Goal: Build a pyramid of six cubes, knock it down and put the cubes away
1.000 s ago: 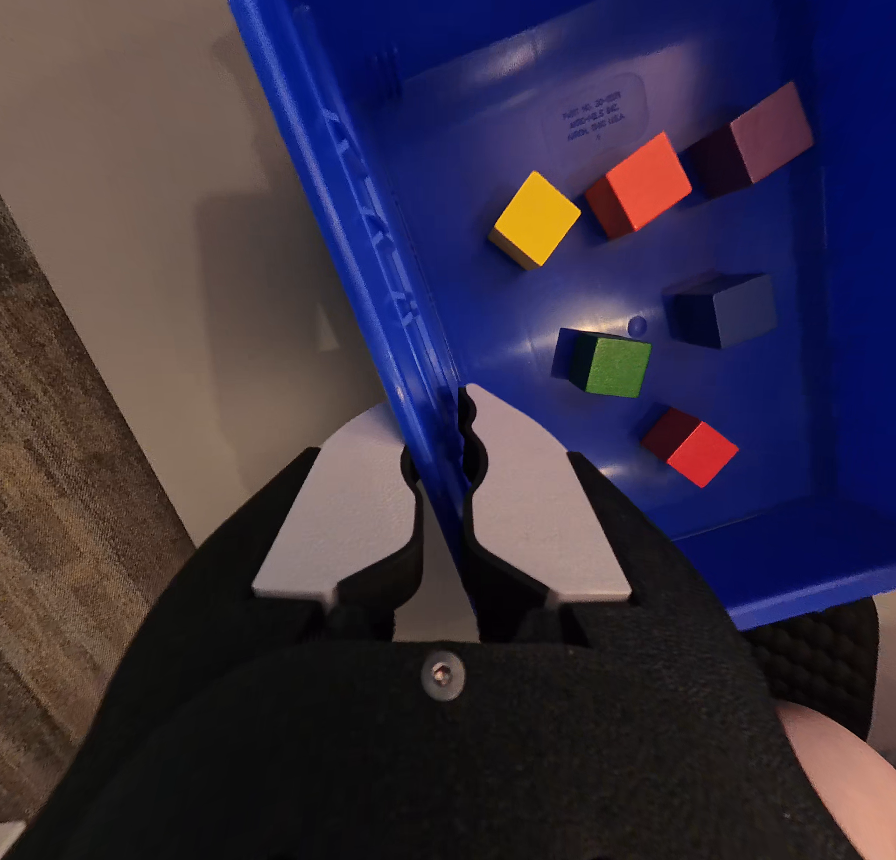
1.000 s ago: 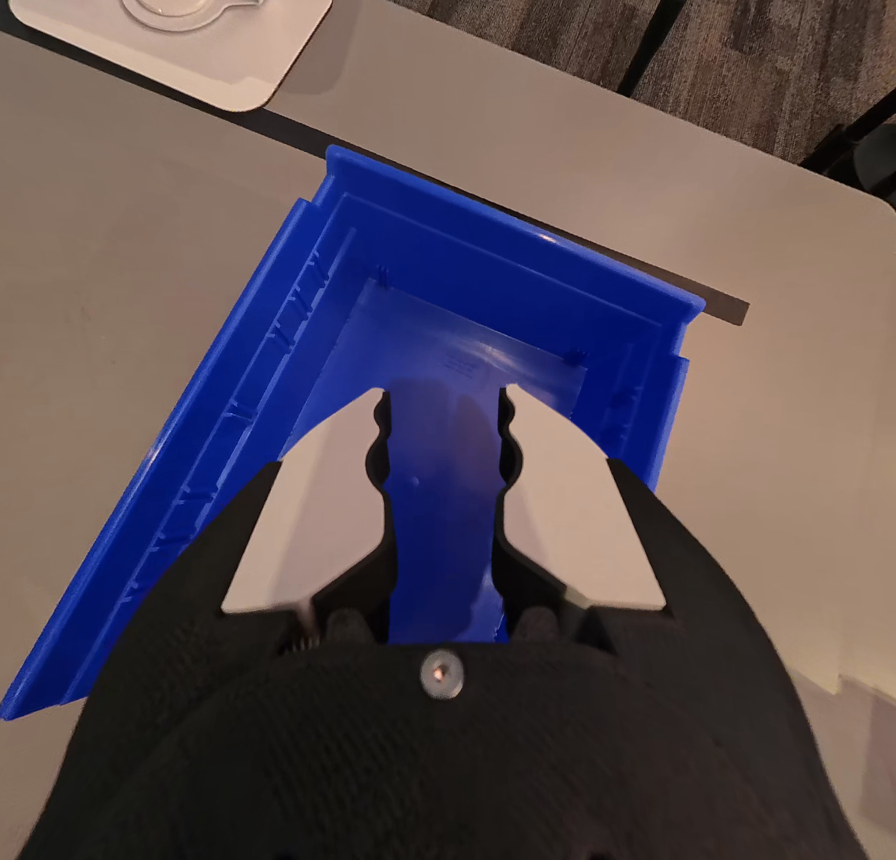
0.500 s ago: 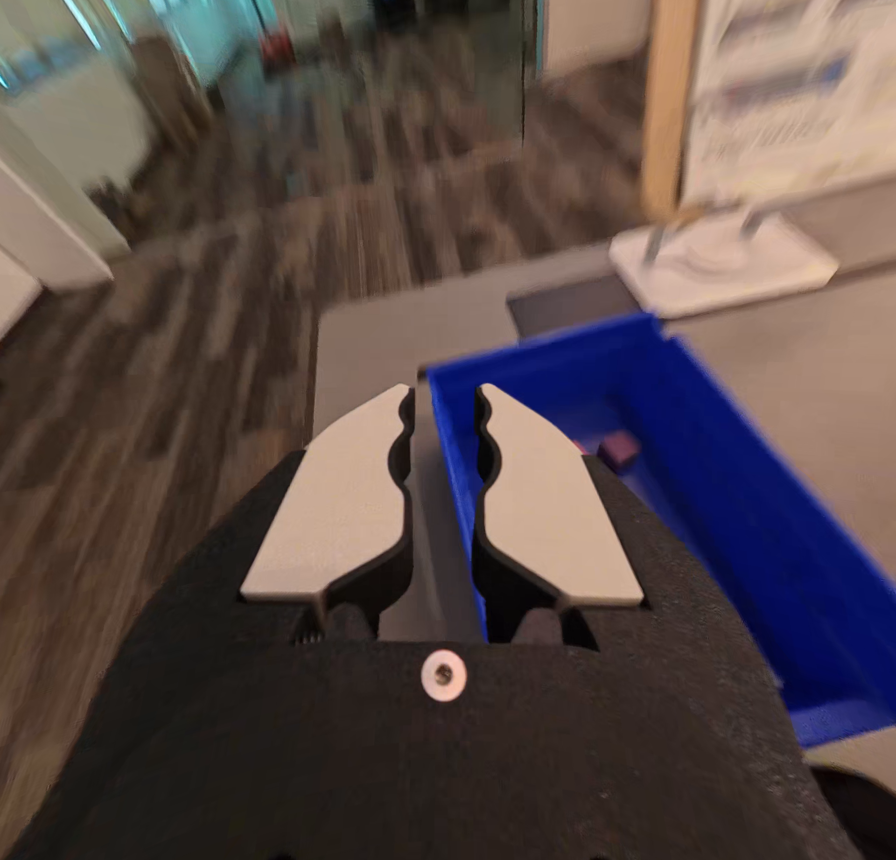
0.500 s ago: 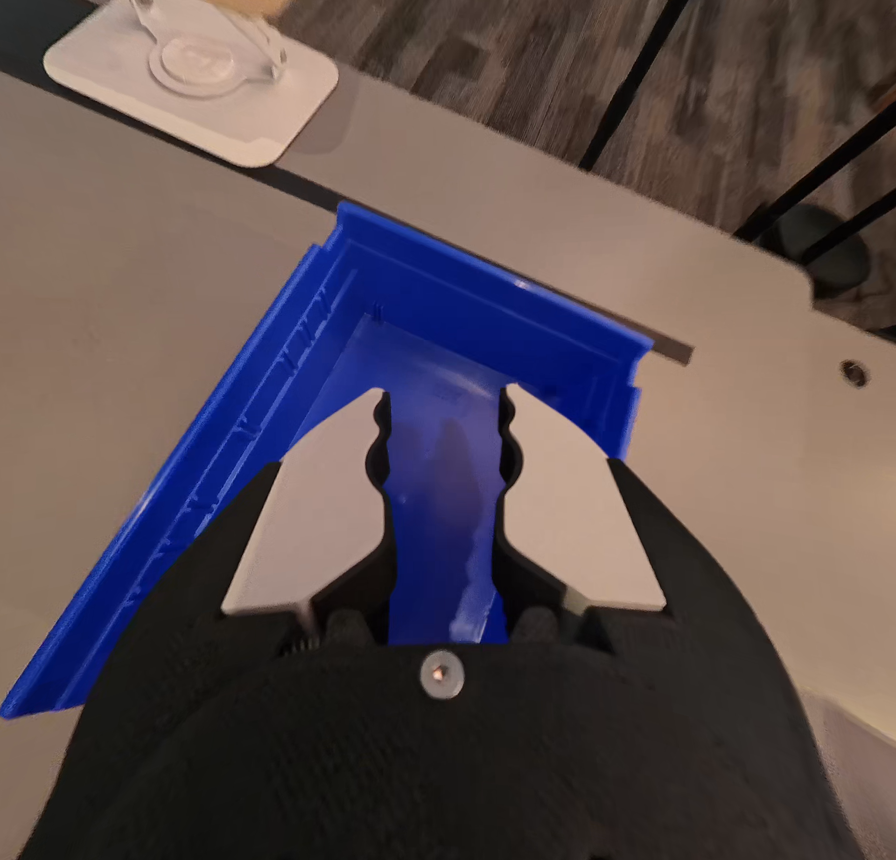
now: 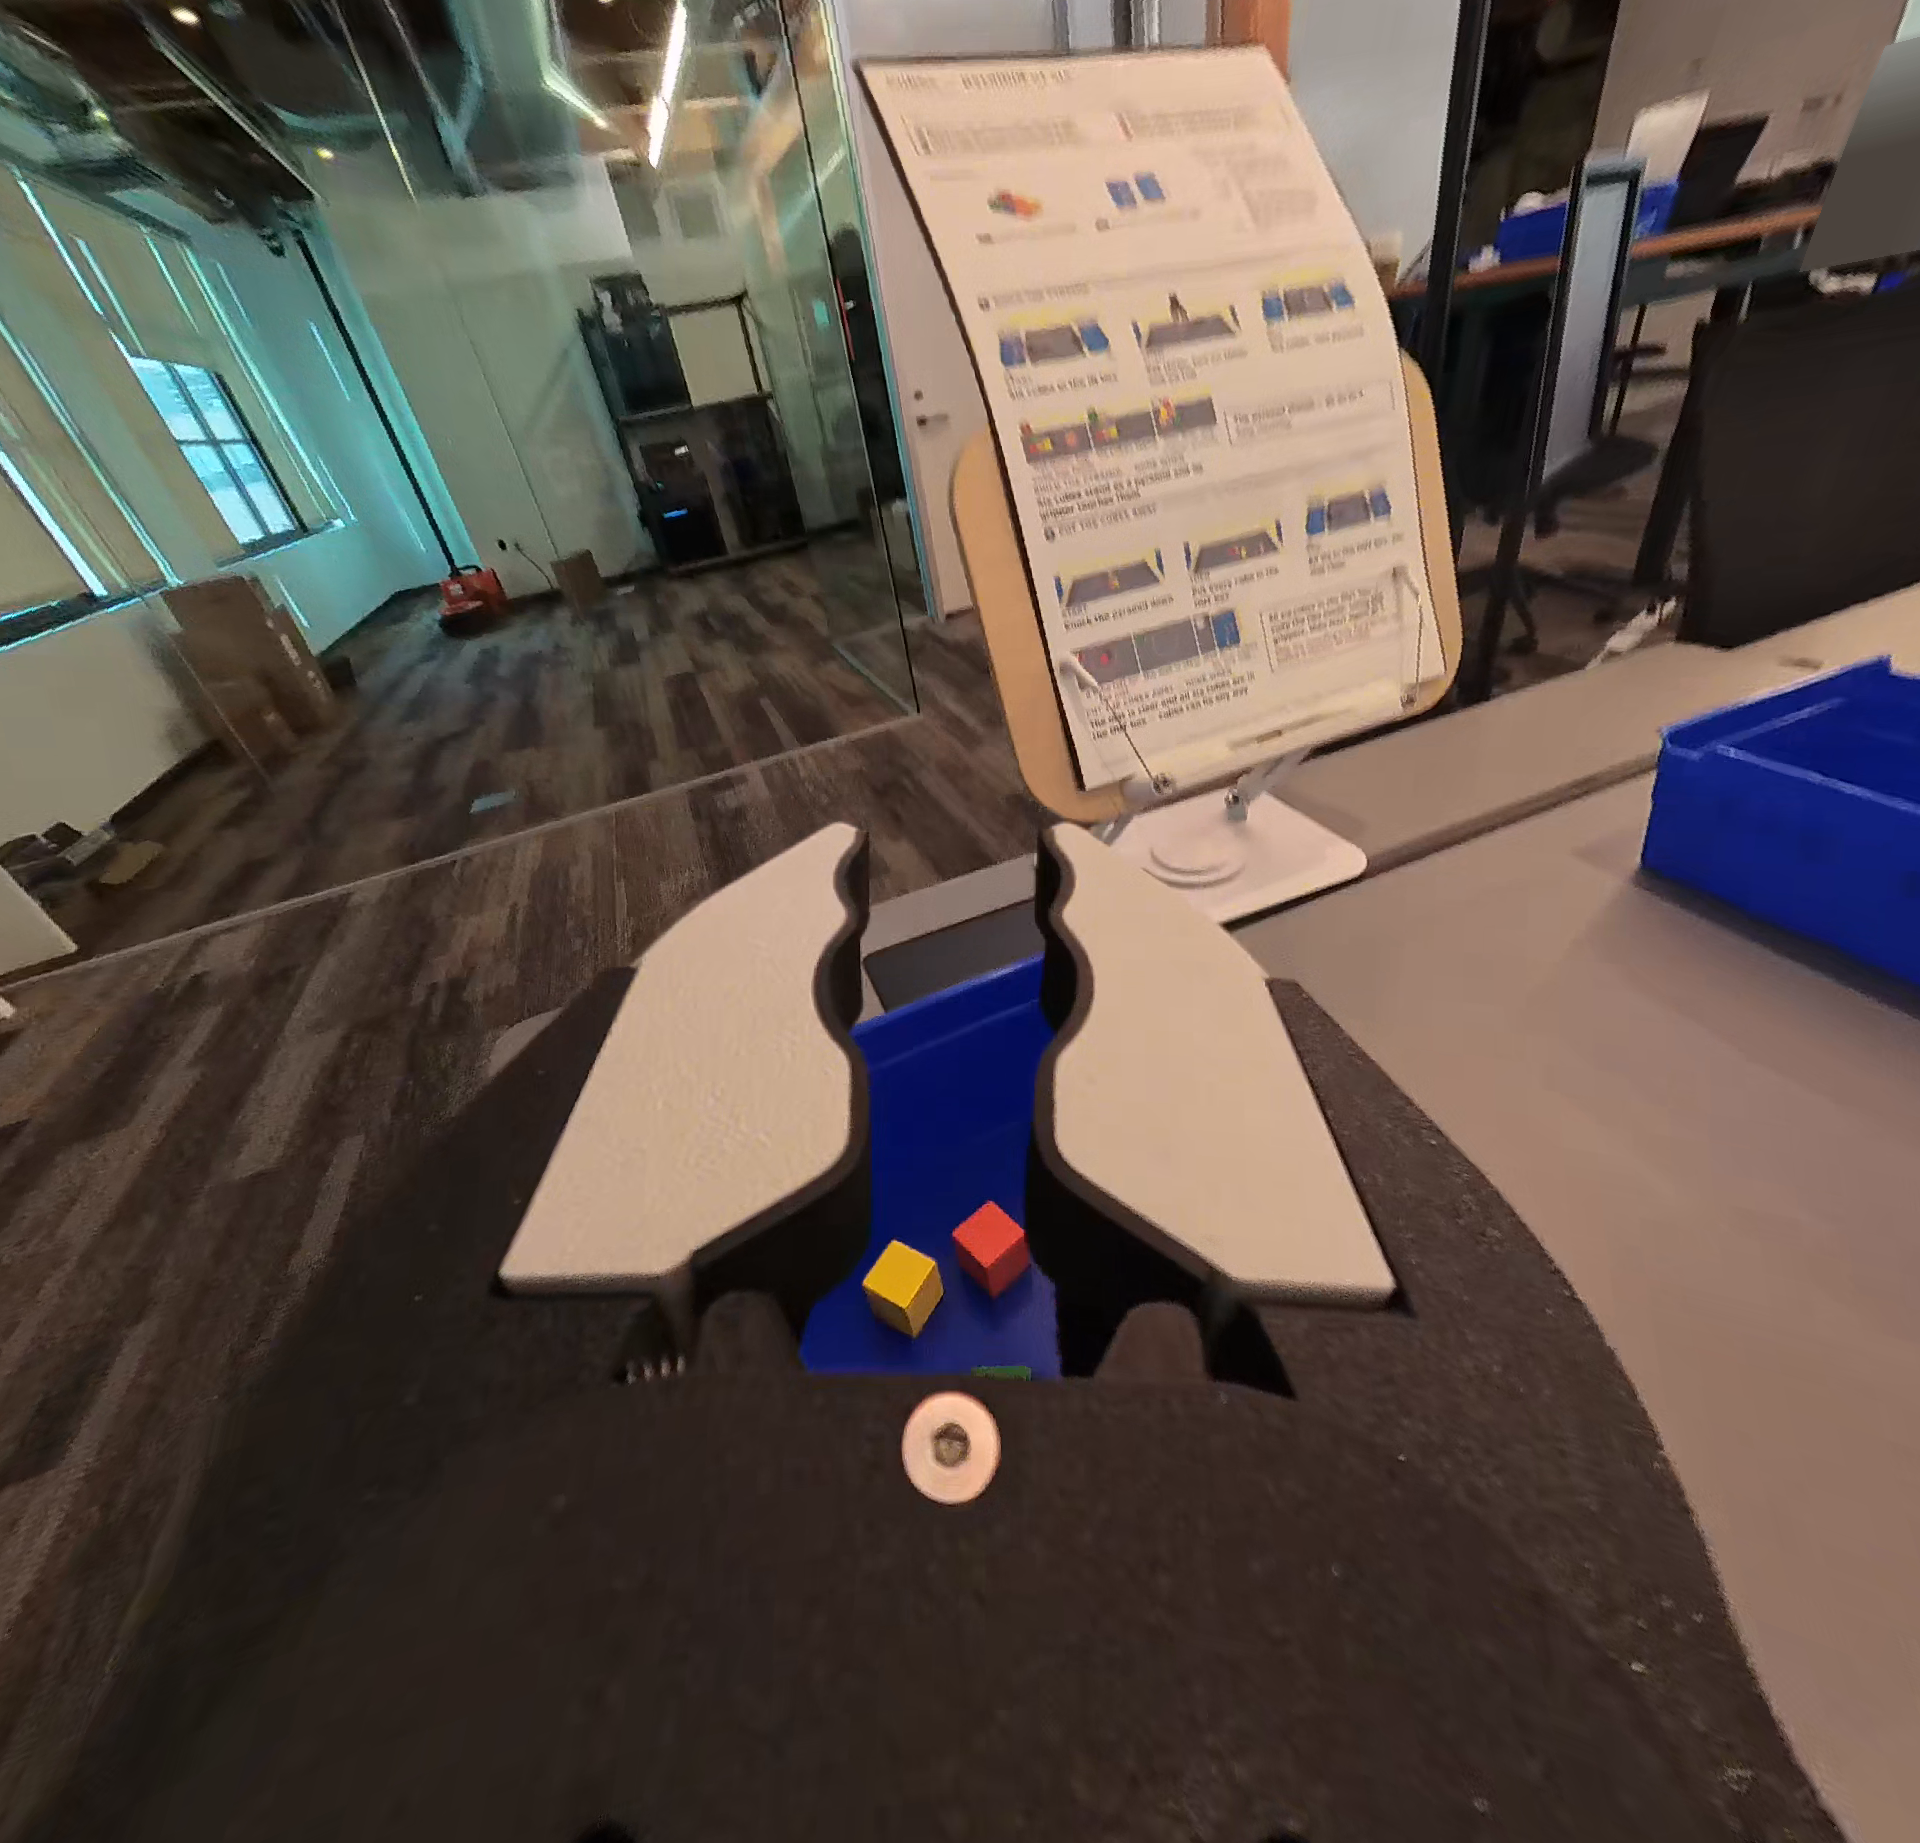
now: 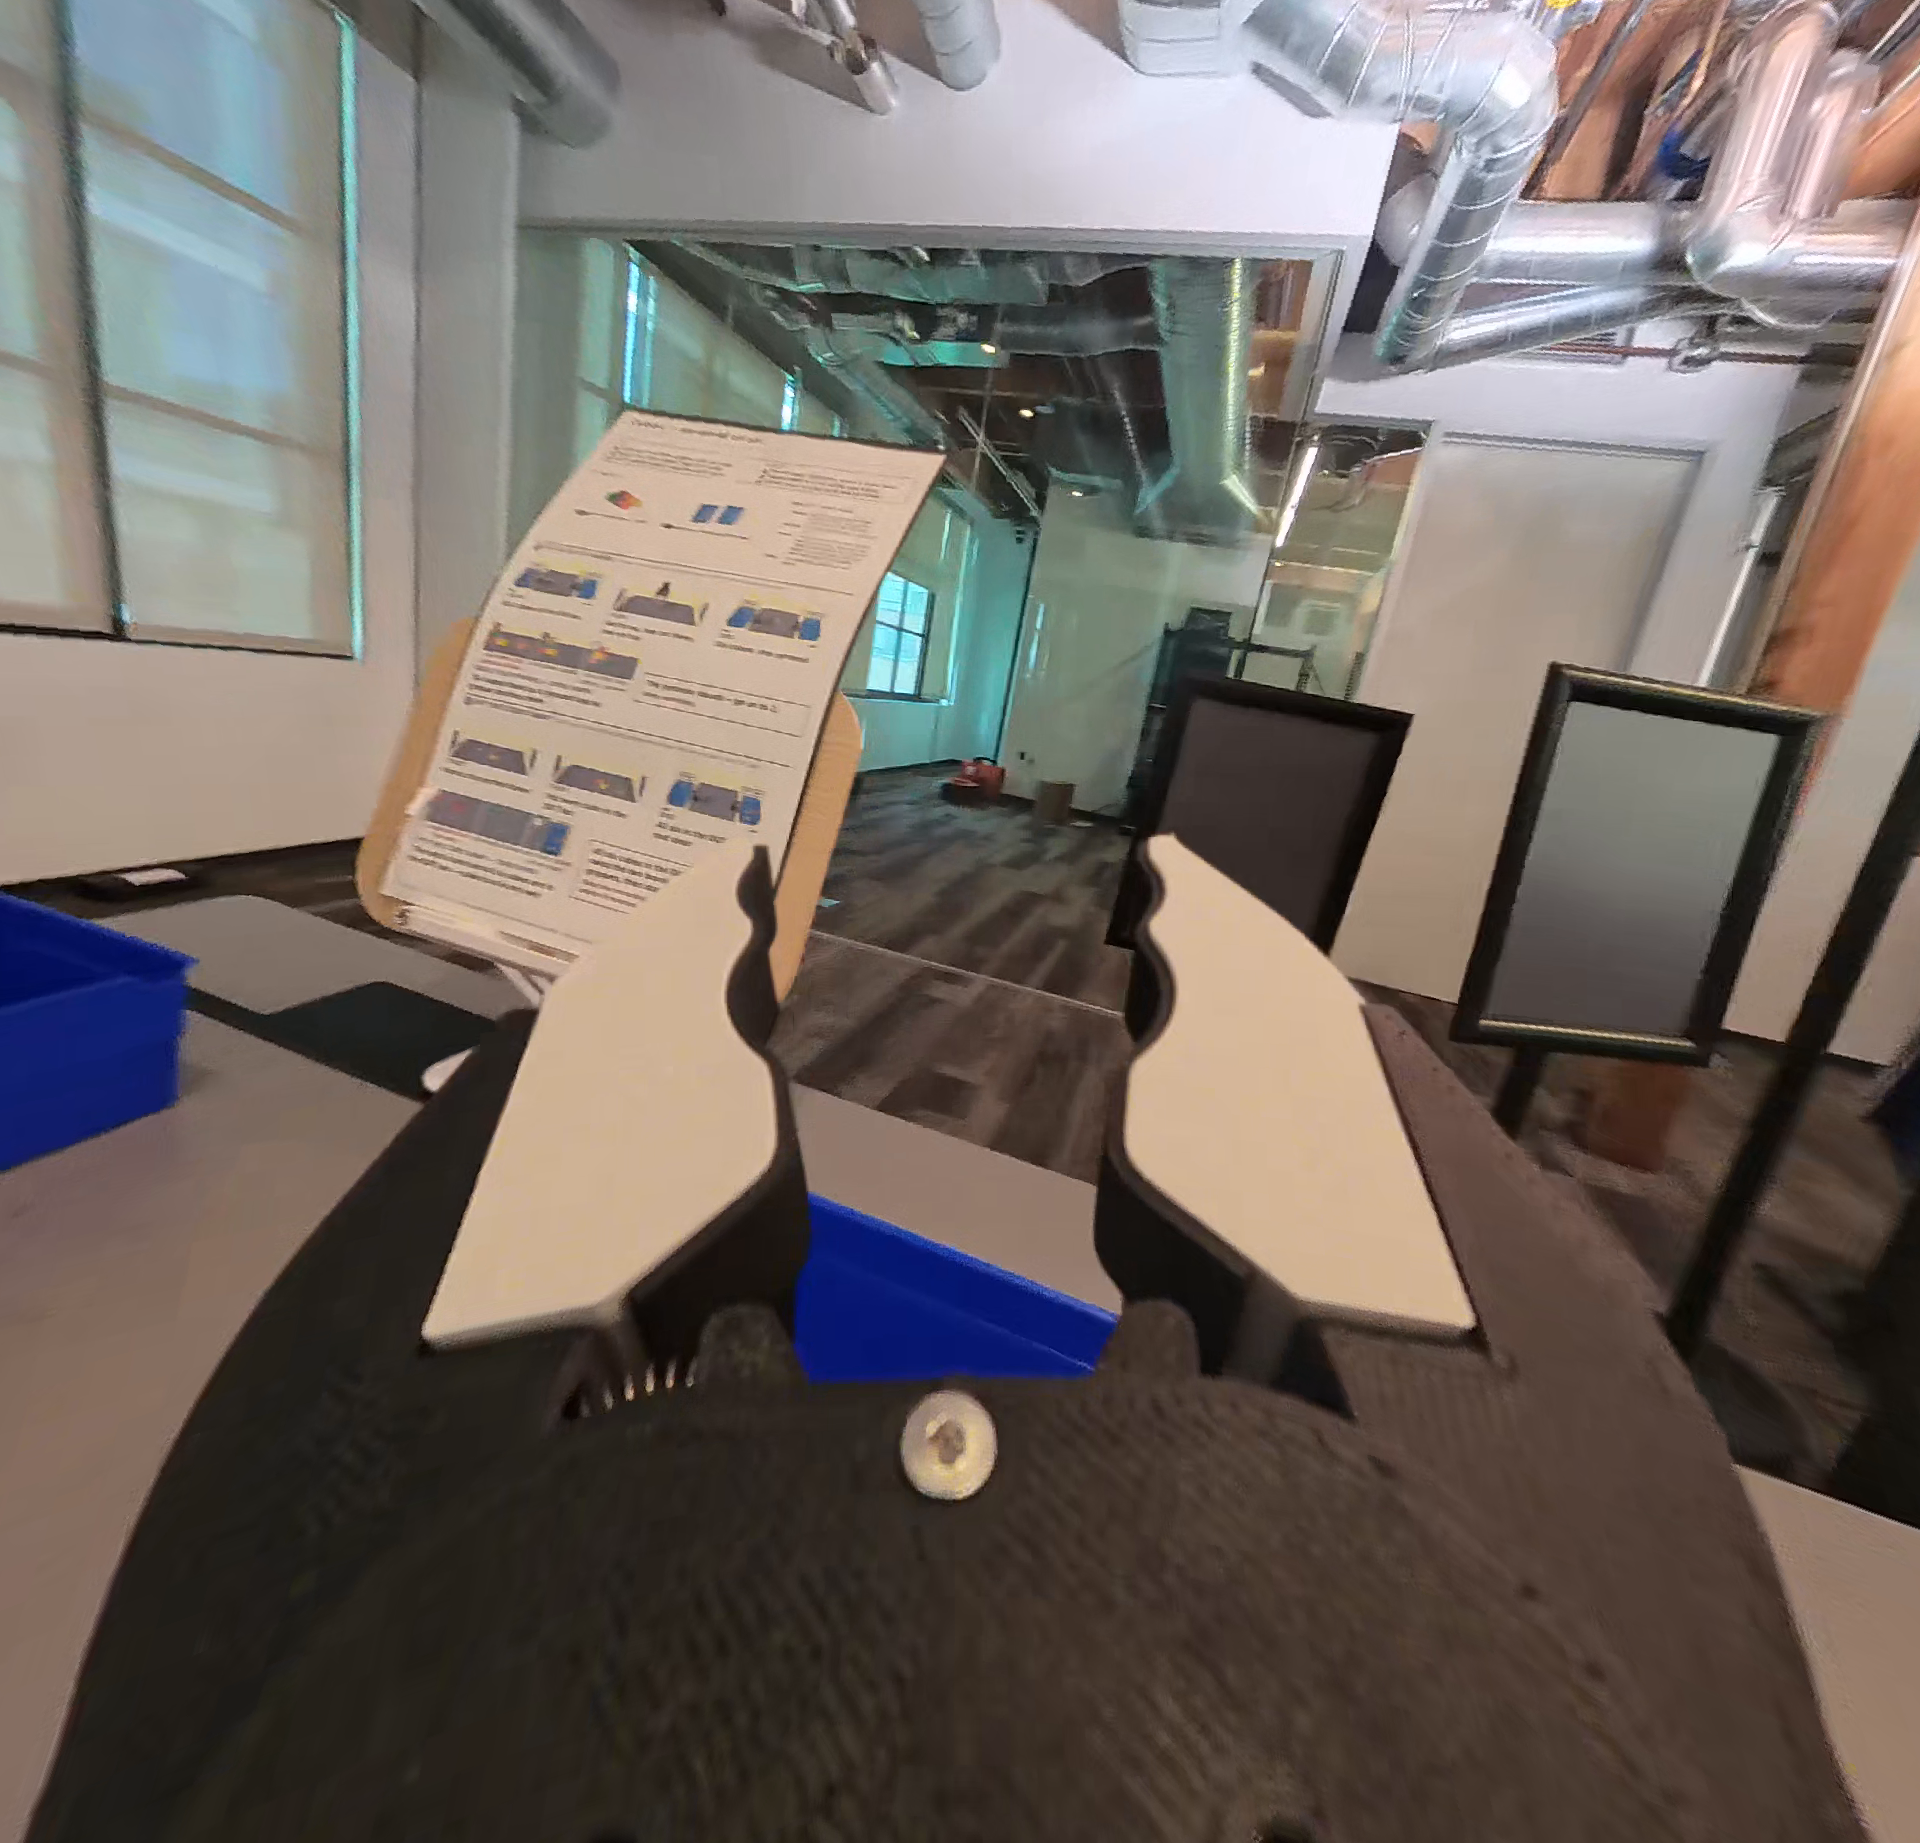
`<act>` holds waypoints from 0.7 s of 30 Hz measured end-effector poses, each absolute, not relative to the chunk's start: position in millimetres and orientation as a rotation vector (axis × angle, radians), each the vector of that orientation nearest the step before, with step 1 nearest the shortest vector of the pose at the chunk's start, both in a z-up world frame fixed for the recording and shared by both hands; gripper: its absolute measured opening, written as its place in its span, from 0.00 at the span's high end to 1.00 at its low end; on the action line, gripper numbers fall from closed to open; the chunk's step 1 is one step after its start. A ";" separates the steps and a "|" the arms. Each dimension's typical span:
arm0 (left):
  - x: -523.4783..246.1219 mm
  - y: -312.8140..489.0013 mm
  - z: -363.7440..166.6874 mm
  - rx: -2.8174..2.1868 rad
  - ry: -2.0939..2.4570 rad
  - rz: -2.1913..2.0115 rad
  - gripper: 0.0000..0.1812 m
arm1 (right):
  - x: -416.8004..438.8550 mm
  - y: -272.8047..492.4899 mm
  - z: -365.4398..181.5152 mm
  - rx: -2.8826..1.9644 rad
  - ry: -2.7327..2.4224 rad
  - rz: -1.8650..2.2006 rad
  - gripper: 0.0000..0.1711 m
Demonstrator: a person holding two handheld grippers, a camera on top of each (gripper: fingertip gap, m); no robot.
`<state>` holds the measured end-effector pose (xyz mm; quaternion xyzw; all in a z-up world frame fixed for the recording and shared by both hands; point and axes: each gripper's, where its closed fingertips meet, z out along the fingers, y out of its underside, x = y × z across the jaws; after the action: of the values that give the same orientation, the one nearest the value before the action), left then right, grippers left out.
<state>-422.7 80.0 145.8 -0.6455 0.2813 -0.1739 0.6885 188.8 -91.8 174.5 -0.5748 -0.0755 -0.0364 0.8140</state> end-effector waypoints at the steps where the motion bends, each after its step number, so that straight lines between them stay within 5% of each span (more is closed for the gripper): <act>1: -416.2 80.6 141.9 -1.452 0.653 -0.373 0.83 | 189.6 -95.7 175.8 -1.219 -0.167 -0.068 0.64; 10: -379.3 83.6 51.2 -1.683 1.024 -0.197 0.88 | 206.5 -123.0 174.9 -1.240 -0.266 -0.327 0.99; 21: -402.6 54.3 -90.0 -2.190 1.523 -0.048 0.83 | 198.1 -112.2 159.3 -1.327 -0.359 -0.213 0.92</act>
<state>-402.6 54.3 -90.0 -0.7980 0.5548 -0.0176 0.2347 198.1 -112.2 159.3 -0.6113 -0.1652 -0.0983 0.7677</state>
